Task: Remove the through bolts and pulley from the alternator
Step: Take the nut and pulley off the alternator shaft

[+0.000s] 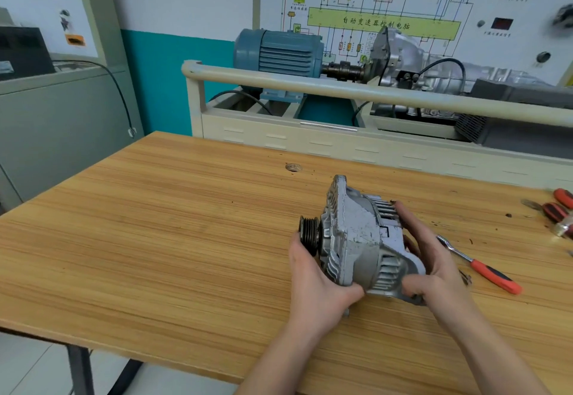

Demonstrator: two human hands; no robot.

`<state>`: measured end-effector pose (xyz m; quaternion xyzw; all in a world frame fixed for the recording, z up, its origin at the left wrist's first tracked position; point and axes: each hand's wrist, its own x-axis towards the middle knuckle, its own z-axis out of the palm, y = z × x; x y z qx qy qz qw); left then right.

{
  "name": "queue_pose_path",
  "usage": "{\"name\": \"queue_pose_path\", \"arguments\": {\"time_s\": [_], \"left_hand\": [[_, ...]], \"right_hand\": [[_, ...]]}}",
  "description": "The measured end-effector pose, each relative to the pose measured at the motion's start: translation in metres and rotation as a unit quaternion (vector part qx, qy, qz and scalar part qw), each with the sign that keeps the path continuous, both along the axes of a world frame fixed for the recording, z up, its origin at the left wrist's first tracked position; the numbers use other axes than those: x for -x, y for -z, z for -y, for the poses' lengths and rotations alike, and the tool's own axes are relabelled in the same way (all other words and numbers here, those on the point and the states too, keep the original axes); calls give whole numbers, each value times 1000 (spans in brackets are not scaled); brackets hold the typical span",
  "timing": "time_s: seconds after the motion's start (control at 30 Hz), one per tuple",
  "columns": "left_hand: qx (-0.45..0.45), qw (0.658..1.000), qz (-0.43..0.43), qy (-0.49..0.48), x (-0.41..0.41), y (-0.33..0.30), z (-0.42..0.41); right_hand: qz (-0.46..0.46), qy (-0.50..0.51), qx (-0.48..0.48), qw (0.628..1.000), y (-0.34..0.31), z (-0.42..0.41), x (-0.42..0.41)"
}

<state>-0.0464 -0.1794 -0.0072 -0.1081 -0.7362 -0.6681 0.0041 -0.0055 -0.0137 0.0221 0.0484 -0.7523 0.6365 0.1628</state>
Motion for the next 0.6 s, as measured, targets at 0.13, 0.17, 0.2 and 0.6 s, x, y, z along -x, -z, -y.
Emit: {"name": "queue_pose_path", "arguments": {"time_s": [0.13, 0.17, 0.2, 0.6], "left_hand": [[-31, 999, -3, 38, 9, -3, 6], [-29, 999, -2, 41, 10, -4, 8], [-26, 999, -4, 40, 10, -4, 10], [107, 991, -81, 13, 17, -42, 33]], "right_hand": [[-2, -11, -21, 1000, -7, 9, 5], [-10, -9, -12, 1000, -6, 12, 5], [-18, -10, 1, 1000, -4, 14, 5], [7, 2, 142, 990, 16, 42, 13]]}}
